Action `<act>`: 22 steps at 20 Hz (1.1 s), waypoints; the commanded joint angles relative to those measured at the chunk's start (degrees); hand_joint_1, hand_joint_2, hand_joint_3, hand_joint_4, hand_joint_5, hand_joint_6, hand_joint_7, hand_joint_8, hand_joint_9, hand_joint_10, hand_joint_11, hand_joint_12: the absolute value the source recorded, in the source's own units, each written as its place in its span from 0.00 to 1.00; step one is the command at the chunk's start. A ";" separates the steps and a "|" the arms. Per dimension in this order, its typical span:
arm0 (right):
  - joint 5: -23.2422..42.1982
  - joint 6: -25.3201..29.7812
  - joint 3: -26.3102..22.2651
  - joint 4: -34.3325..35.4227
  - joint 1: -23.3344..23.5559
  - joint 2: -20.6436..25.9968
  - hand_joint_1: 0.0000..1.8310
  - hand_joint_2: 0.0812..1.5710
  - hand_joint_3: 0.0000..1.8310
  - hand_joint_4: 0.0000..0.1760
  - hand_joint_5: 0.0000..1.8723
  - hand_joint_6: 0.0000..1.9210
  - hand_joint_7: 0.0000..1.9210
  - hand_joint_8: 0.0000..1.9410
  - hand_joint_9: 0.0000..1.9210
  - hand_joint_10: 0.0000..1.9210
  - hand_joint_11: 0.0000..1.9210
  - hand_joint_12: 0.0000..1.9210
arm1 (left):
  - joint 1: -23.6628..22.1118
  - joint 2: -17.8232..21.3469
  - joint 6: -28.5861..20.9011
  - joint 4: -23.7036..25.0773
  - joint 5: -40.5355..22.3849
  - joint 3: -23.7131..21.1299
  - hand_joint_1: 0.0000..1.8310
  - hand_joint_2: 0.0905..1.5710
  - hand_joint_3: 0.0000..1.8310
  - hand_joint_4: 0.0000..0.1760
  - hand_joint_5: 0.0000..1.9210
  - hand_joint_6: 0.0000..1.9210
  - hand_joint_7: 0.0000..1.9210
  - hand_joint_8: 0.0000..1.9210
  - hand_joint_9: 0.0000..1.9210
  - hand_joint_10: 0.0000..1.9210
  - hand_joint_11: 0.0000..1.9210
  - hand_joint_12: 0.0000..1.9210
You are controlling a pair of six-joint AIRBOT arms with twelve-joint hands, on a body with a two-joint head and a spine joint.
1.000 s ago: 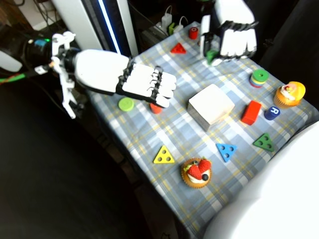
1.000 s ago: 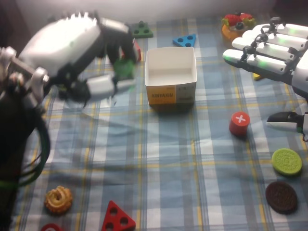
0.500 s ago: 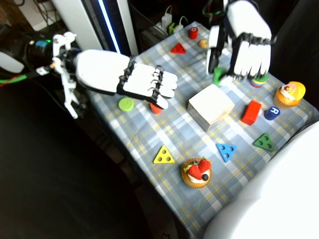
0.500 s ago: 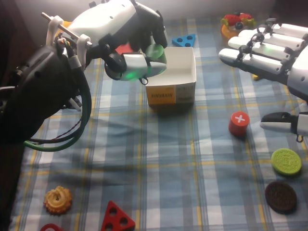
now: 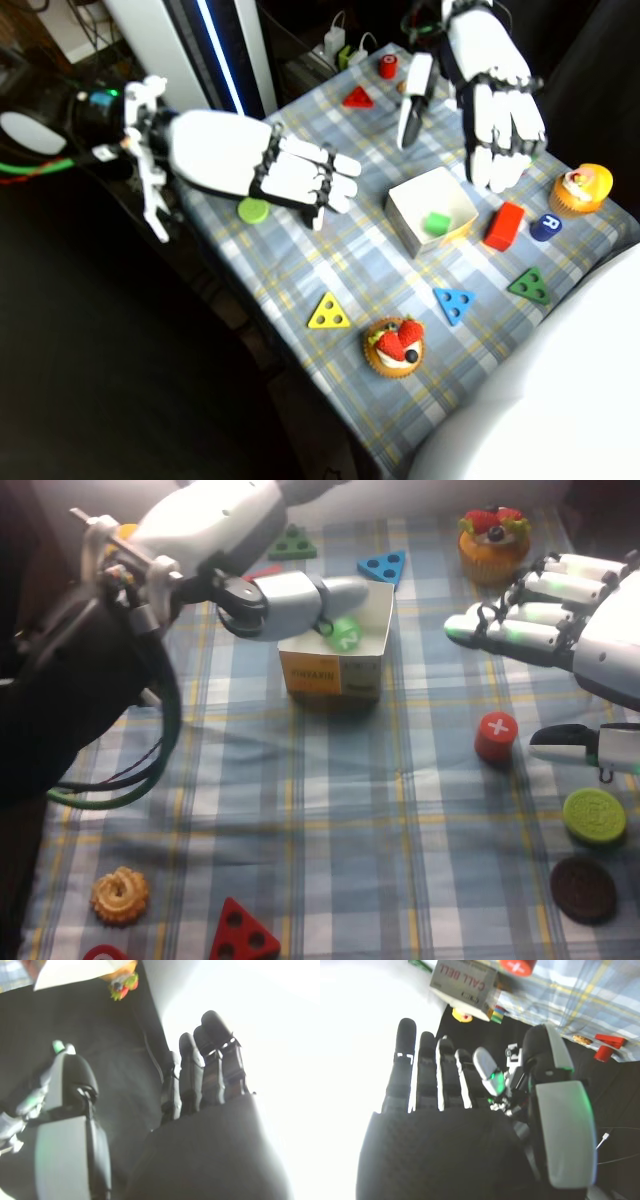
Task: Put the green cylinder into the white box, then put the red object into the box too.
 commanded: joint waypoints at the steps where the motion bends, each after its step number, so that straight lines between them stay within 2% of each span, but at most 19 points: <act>1: 5.91 0.58 0.25 0.37 0.37 -0.21 0.39 0.75 0.00 0.00 0.11 0.03 0.17 0.06 0.00 0.46 0.00 0.83 | -0.06 0.80 -1.76 2.60 -8.57 -0.29 0.28 0.80 0.01 0.28 0.13 0.01 0.17 0.04 0.00 0.48 0.00 0.78; 3: 5.68 1.90 1.10 0.42 -0.15 -1.10 0.41 0.74 0.00 0.00 0.14 0.04 0.18 0.06 0.00 0.46 0.00 0.80 | 0.70 1.95 -3.96 3.75 -10.28 -1.31 0.24 0.83 0.00 0.41 0.11 0.00 0.14 0.01 0.01 0.30 0.00 0.58; 4: 5.57 2.82 1.64 0.45 -0.51 -1.73 0.40 0.75 0.00 0.00 0.14 0.03 0.19 0.05 0.00 0.44 0.00 0.76 | 1.18 2.62 -4.42 4.01 -11.50 -2.06 0.27 0.84 0.00 0.35 0.12 0.01 0.14 0.01 0.02 0.28 0.00 0.55; 5: 5.56 3.68 2.13 0.52 -0.86 -2.28 0.40 0.76 0.00 0.00 0.15 0.02 0.19 0.04 0.00 0.43 0.00 0.74 | 1.69 3.11 -4.50 4.02 -12.67 -2.68 0.32 0.84 0.00 0.16 0.13 0.01 0.15 0.01 0.04 0.28 0.00 0.57; 6: 5.57 3.96 2.44 0.92 -1.13 -2.86 0.41 0.76 0.00 0.00 0.15 0.02 0.19 0.04 0.00 0.43 0.00 0.74 | 2.32 3.52 -4.52 3.74 -14.02 -3.32 0.29 0.84 0.00 0.11 0.14 0.01 0.16 0.01 0.04 0.27 0.00 0.58; 7: 5.57 3.96 2.71 1.34 -1.32 -3.42 0.43 0.75 0.00 0.00 0.16 0.02 0.20 0.04 0.00 0.43 0.00 0.74 | 2.93 3.85 -4.52 3.46 -14.86 -3.72 0.26 0.85 0.00 0.01 0.16 0.02 0.18 0.01 0.06 0.28 0.00 0.64; 10: 5.57 3.96 4.00 2.99 -2.26 -5.18 0.45 0.75 0.00 0.00 0.17 0.02 0.20 0.02 0.01 0.38 0.00 0.63 | 4.24 4.53 -5.60 2.60 -16.95 -4.33 0.34 0.84 0.00 0.00 0.17 0.01 0.19 0.01 0.06 0.30 0.00 0.66; 11: 5.57 3.96 4.09 3.11 -2.35 -5.30 0.45 0.76 0.00 0.00 0.17 0.03 0.20 0.02 0.01 0.38 0.00 0.62 | 4.36 4.60 -5.80 2.60 -17.13 -4.41 0.35 0.84 0.00 0.00 0.16 0.01 0.20 0.01 0.05 0.32 0.00 0.67; 12: 5.57 3.96 4.28 3.40 -2.50 -5.57 0.45 0.76 0.00 0.00 0.18 0.03 0.19 0.02 0.01 0.38 0.00 0.62 | 4.71 4.77 -6.03 2.62 -17.56 -4.63 0.35 0.84 0.00 0.00 0.16 0.01 0.20 0.01 0.04 0.32 0.00 0.67; 15: 5.57 3.96 4.61 3.54 -2.52 -6.05 0.48 0.78 0.00 0.00 0.23 0.06 0.24 0.02 0.02 0.43 0.00 0.70 | 5.17 4.84 -6.05 2.15 -17.80 -4.73 0.43 0.84 0.00 0.00 0.17 0.00 0.20 0.00 0.02 0.38 0.00 0.72; 16: 5.58 4.21 4.78 3.54 -2.52 -6.22 0.49 0.79 0.00 0.00 0.22 0.19 0.28 0.10 0.04 0.51 0.00 0.76 | 5.31 4.84 -6.05 1.89 -17.79 -4.72 0.43 0.83 0.00 0.00 0.17 0.00 0.20 0.00 0.04 0.34 0.00 0.68; 17: 5.60 4.62 4.99 3.54 -2.52 -6.41 0.49 0.80 0.00 0.00 0.17 0.38 0.28 0.21 0.04 0.57 0.00 0.81 | 5.46 4.87 -6.05 1.70 -17.80 -4.72 0.43 0.84 0.00 0.00 0.17 0.00 0.20 0.00 0.04 0.33 0.00 0.68; 18: 5.66 5.23 5.28 3.54 -2.52 -6.66 0.55 0.85 0.00 0.00 0.24 0.79 0.31 0.68 0.07 0.67 0.00 0.90 | 5.59 4.91 -6.05 1.48 -17.80 -4.70 0.42 0.84 0.00 0.00 0.17 0.00 0.20 0.00 0.04 0.33 0.00 0.69; 19: 5.79 5.83 5.53 3.54 -2.52 -6.85 0.58 0.86 0.00 0.00 0.24 0.88 0.34 0.76 0.10 0.70 0.00 0.90 | 5.73 4.94 -6.05 1.24 -17.80 -4.66 0.42 0.84 0.00 0.00 0.17 0.00 0.20 0.00 0.05 0.33 0.00 0.71; 20: 6.14 7.14 5.98 3.52 -2.52 -7.10 0.59 0.85 0.00 0.00 0.26 0.88 0.36 0.76 0.11 0.71 0.00 0.90 | 5.92 5.01 -6.05 0.92 -17.89 -4.64 0.42 0.83 0.00 0.00 0.17 0.00 0.19 0.00 0.05 0.32 0.00 0.69; 22: 6.89 8.88 6.61 3.48 -2.91 -7.32 0.61 0.82 0.00 0.00 0.30 0.82 0.40 0.74 0.18 0.80 0.00 0.97 | 6.14 5.09 -6.05 0.57 -17.97 -4.64 0.39 0.84 0.00 0.00 0.16 0.00 0.18 0.00 0.05 0.30 0.00 0.67</act>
